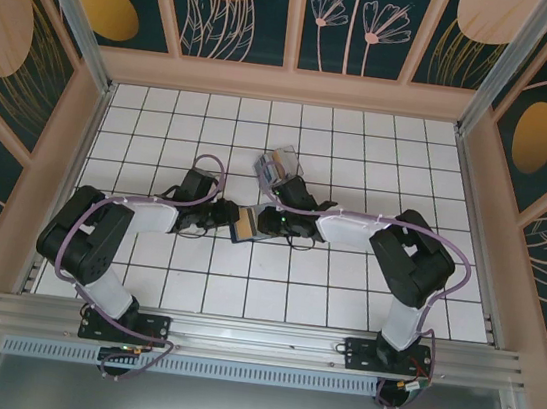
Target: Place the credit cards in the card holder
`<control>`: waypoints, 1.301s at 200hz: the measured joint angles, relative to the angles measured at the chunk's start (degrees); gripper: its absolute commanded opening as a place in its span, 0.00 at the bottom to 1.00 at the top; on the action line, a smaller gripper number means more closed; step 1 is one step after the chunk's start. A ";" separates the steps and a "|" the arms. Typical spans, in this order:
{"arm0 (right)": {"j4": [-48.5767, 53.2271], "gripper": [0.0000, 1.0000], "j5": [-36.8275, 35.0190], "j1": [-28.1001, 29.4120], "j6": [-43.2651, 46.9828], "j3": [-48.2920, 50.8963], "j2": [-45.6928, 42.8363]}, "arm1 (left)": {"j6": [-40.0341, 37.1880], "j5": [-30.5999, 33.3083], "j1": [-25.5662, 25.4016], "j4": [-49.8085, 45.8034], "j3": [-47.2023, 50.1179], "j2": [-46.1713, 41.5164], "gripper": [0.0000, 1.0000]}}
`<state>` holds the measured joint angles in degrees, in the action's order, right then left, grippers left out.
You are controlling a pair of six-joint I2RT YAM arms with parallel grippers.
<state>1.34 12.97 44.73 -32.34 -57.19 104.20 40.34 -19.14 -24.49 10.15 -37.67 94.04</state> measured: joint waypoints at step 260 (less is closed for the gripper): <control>0.59 0.36 -5.64 -2.75 -1.05 7.10 -6.49 | -0.94 -1.66 0.00 -0.26 -3.08 3.15 0.34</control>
<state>1.93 7.33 41.98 -33.39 -50.09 97.71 39.40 -20.80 -24.49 9.89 -40.75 97.19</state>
